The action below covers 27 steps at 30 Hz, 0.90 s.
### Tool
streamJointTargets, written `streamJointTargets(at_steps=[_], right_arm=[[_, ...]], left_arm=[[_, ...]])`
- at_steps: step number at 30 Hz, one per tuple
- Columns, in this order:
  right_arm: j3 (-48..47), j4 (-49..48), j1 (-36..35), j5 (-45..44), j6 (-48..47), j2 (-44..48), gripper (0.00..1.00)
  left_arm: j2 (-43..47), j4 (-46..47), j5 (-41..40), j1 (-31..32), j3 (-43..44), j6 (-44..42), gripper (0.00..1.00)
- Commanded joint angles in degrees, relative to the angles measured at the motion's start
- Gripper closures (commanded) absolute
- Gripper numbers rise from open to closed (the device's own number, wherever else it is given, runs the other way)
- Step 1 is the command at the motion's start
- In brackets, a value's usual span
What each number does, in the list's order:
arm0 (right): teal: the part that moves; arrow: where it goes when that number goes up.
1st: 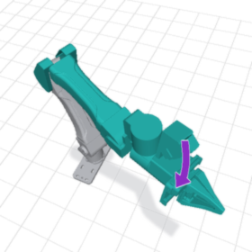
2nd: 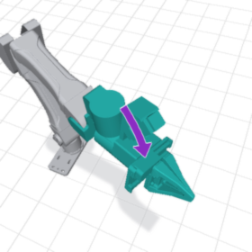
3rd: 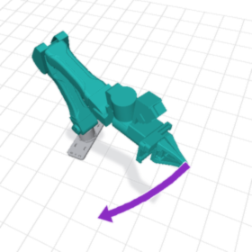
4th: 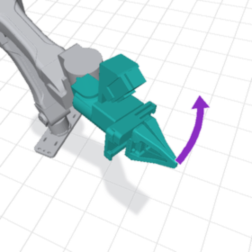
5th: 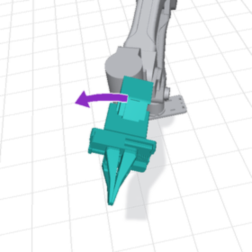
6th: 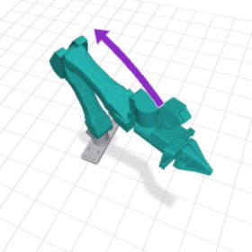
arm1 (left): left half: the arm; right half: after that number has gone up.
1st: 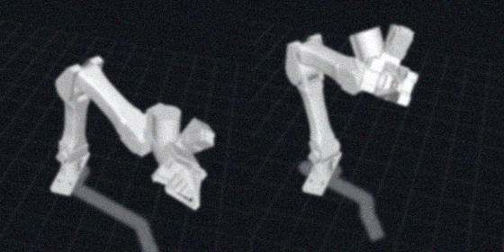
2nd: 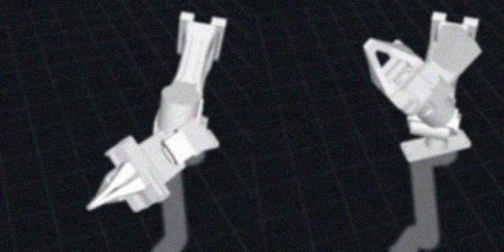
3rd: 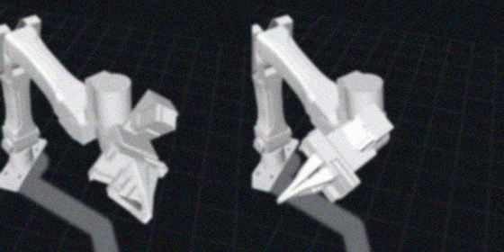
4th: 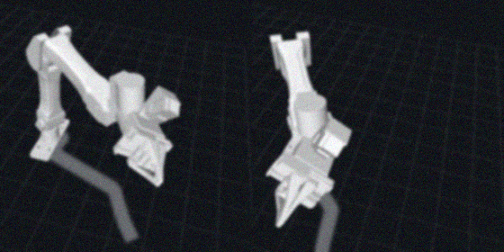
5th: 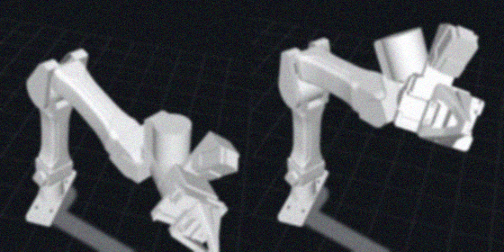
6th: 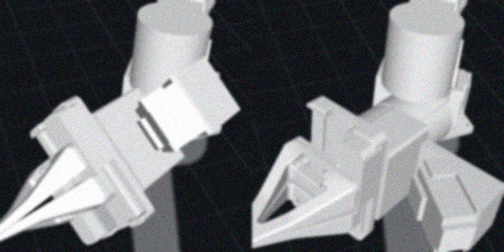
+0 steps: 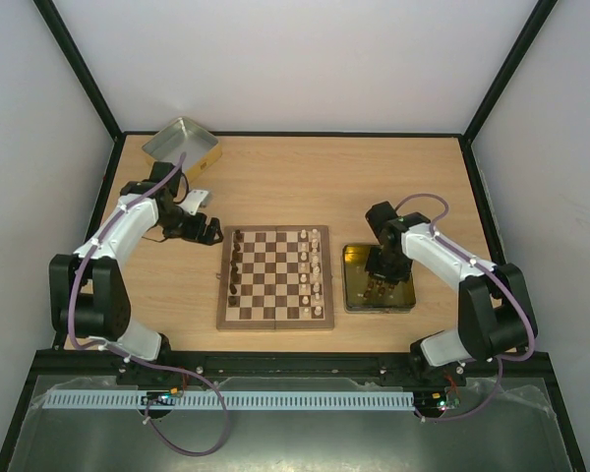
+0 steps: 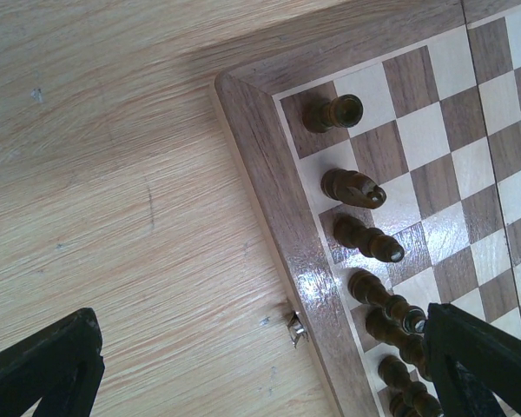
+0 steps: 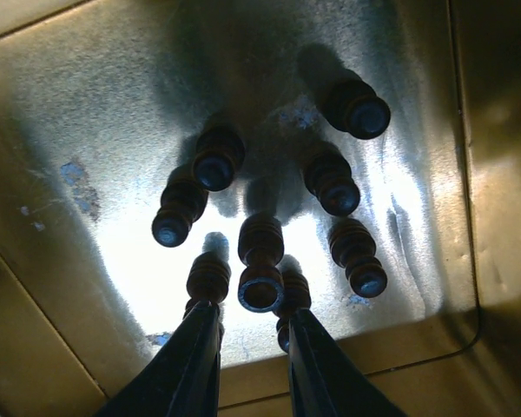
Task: Set up the chess pieces on the board
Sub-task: Pick up the chess piece from the storage box.
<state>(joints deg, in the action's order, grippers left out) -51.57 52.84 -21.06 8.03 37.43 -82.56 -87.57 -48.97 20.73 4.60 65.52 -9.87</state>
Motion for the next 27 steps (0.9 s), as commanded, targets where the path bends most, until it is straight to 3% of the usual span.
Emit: streamJointTargets(at_steps=[1, 20, 27], right_arm=[[1.89, -1.25, 0.60, -0.20, -0.79, -0.53, 0.79], [2.45, -4.03, 1.49, -1.75, -2.90, -4.14, 0.86], [-0.47, -0.71, 1.47, -4.03, -3.00, -3.36, 0.89]], left_arm=[[-0.71, -0.75, 0.18, 0.36, 1.17, 0.52, 0.00], [-0.91, -0.86, -0.30, 1.13, 0.81, 0.55, 0.00], [-1.57, -1.29, -1.12, 2.39, 1.44, 0.44, 0.00]])
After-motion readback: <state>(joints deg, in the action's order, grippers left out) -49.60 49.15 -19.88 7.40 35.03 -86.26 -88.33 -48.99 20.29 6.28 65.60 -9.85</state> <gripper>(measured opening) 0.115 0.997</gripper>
